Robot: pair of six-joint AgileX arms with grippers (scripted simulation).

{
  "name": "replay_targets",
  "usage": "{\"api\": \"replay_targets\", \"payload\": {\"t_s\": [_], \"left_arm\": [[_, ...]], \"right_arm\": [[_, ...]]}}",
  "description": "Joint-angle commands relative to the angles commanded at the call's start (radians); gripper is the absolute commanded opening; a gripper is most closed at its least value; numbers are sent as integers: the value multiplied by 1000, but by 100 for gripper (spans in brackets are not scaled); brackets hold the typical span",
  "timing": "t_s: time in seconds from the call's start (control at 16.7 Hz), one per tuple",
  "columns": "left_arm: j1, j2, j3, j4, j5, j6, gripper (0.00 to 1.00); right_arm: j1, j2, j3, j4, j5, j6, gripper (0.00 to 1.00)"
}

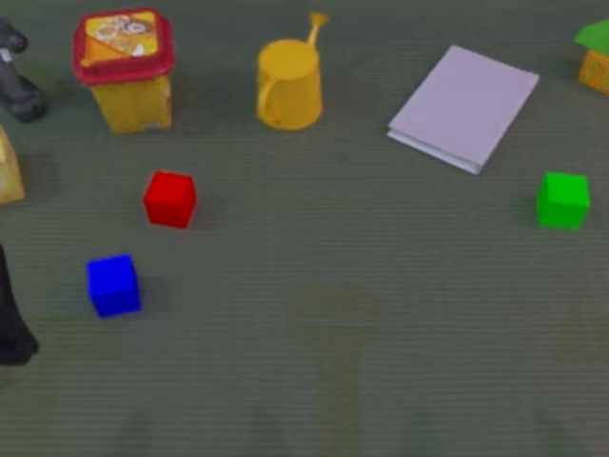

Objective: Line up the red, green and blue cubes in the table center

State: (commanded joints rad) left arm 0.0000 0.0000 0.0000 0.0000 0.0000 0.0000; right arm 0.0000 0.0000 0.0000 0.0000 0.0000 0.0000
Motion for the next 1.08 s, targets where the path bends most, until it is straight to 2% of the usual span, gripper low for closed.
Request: {"api": "replay_targets", "payload": {"t_s": [0.24, 0.48, 0.72, 1.08], "left_arm": [[-6, 22, 28, -19, 3, 2, 100], [-46, 179, 200, -148, 20, 12, 100], [-105, 498, 469, -387, 40, 23, 100], [-191, 1184, 923, -842, 45, 30, 100]], "right_arm": [[0, 0, 0, 0, 0, 0, 100], [0, 0, 0, 0, 0, 0, 100], [0, 0, 0, 0, 0, 0, 100], [0, 0, 0, 0, 0, 0, 100]]}}
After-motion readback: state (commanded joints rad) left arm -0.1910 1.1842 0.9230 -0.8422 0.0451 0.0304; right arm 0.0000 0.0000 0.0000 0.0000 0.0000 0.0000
